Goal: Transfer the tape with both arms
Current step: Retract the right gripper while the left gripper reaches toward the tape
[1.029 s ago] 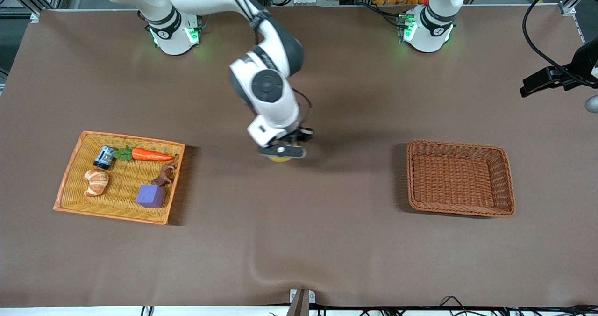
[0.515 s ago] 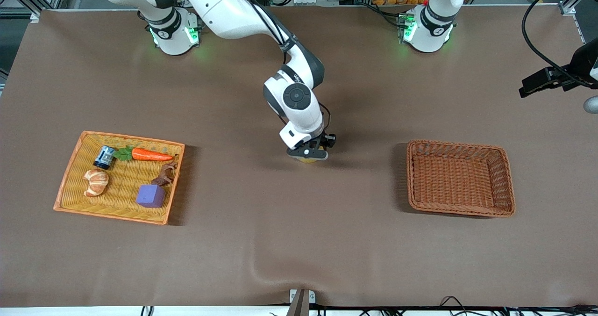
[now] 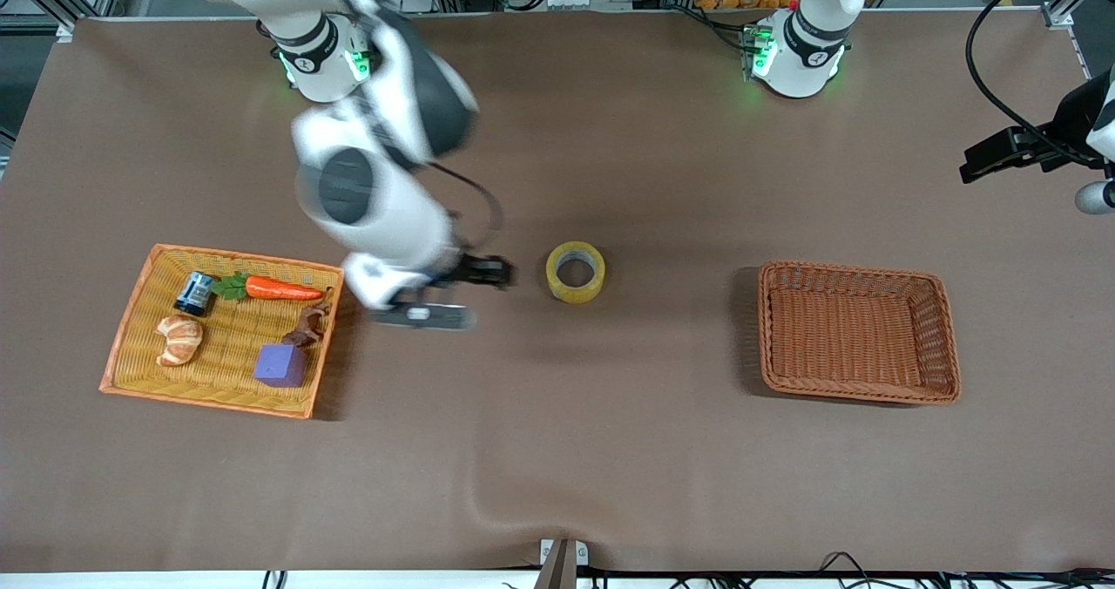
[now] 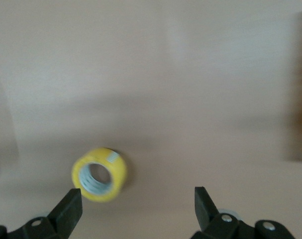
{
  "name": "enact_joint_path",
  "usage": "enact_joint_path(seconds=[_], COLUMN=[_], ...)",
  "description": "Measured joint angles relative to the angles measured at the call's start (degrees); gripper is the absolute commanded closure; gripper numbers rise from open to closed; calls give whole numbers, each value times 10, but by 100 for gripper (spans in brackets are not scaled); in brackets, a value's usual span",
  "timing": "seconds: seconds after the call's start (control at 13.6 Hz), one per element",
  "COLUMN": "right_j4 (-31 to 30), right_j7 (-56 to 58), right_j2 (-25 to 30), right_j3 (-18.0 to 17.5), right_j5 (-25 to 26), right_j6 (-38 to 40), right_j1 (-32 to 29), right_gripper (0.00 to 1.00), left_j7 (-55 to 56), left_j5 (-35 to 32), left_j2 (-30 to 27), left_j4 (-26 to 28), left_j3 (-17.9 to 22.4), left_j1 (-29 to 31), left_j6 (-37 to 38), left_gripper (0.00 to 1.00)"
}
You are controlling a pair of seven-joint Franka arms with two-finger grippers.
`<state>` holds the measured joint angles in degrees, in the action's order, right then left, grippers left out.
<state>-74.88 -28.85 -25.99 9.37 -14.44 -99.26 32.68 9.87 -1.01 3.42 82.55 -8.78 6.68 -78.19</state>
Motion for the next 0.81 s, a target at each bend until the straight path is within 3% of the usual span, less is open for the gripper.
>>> enact_joint_path(seconds=[0.29, 0.59, 0.81], right_j4=[-57, -86, -100], right_j7=[100, 246, 268], right_j2=[105, 178, 220], right_j3=[3, 11, 12], right_j5=[74, 82, 100], right_j6=[41, 94, 128], right_j1=[-71, -164, -198], right_gripper=[0, 0, 0], left_j7=[7, 47, 94], left_j5=[2, 29, 49], left_j2=[7, 25, 31], left_j4=[2, 5, 32], left_j3=[-2, -29, -64], left_j1=[-3, -23, -28], left_j6=[0, -17, -52], left_gripper=[0, 0, 0])
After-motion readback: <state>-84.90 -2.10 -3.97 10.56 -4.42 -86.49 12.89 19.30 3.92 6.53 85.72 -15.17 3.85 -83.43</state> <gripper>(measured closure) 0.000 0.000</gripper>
